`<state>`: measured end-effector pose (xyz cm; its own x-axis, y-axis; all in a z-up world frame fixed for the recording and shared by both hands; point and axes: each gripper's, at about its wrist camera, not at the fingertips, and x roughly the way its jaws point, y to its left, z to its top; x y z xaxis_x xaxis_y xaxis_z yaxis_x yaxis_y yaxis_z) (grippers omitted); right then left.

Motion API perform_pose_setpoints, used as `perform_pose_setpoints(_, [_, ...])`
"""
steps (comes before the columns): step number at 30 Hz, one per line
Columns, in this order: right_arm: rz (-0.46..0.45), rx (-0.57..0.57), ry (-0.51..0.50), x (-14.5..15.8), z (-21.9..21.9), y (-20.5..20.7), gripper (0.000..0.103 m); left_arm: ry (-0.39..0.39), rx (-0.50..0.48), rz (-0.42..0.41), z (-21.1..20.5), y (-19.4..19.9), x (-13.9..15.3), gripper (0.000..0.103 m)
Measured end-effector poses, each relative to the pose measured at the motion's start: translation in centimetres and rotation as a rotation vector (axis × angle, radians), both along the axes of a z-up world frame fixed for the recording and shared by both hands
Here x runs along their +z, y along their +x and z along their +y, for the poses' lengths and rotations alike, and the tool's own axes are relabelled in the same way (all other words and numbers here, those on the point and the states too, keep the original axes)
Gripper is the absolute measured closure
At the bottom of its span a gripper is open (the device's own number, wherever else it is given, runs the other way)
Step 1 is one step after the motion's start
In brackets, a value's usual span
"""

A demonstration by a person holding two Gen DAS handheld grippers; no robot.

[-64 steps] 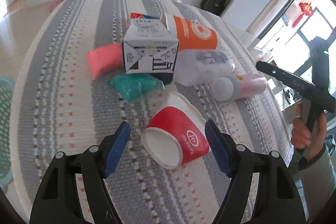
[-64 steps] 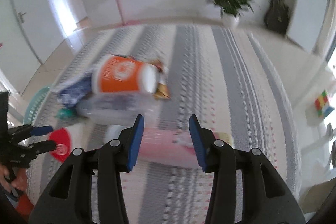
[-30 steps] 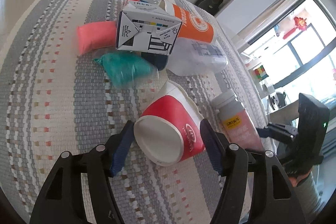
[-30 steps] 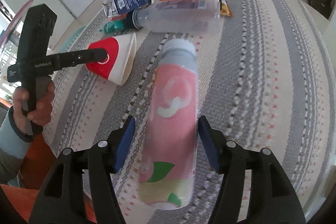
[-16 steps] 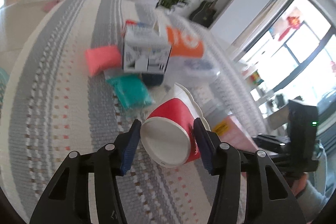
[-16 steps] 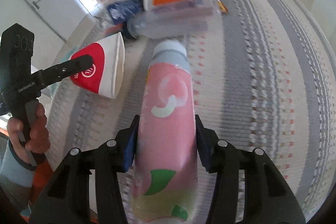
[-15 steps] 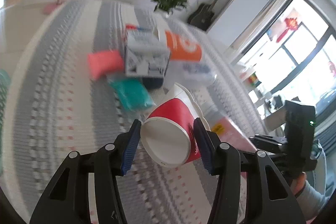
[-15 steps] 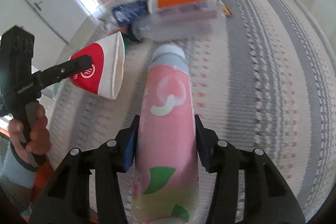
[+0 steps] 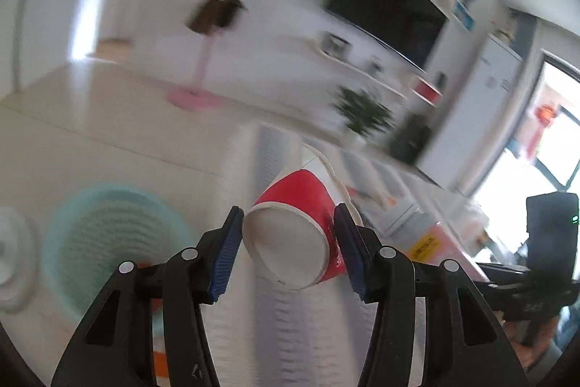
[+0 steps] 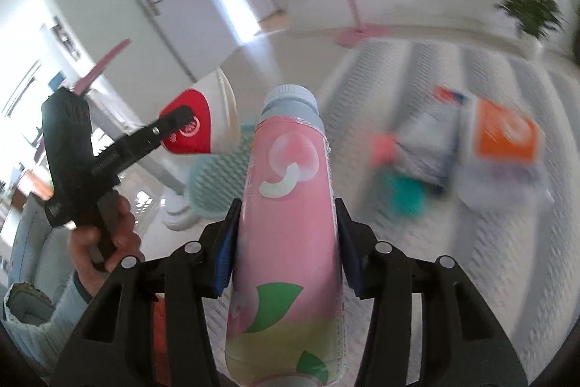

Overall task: Collect trash
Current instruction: 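Carry the cup and pink bottle over the basket and release both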

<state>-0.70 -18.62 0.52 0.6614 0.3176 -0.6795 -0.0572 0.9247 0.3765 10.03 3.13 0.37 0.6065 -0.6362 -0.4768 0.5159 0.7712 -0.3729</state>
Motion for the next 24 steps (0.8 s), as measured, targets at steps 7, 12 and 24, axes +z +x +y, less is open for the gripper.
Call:
perform_pose_setpoints(7, [-0.003, 0.109, -0.023, 0.3, 7.3, 8.8, 0.057, 0.222, 0.307, 0.001, 6.5, 3.8, -0.9, 0.053])
perform_pose_setpoints(12, [0.064, 0.127, -0.021, -3.1, 11.5, 13.4, 0.057, 0.228, 0.350, 0.126, 9.5, 6.5, -3.1, 0.053])
perform_pose_setpoints(24, [0.230, 0.042, 0.134, -10.0, 13.0, 21.4, 0.053, 0.167, 0.411, 0.220, 12.8, 8.1, -4.5, 0.030])
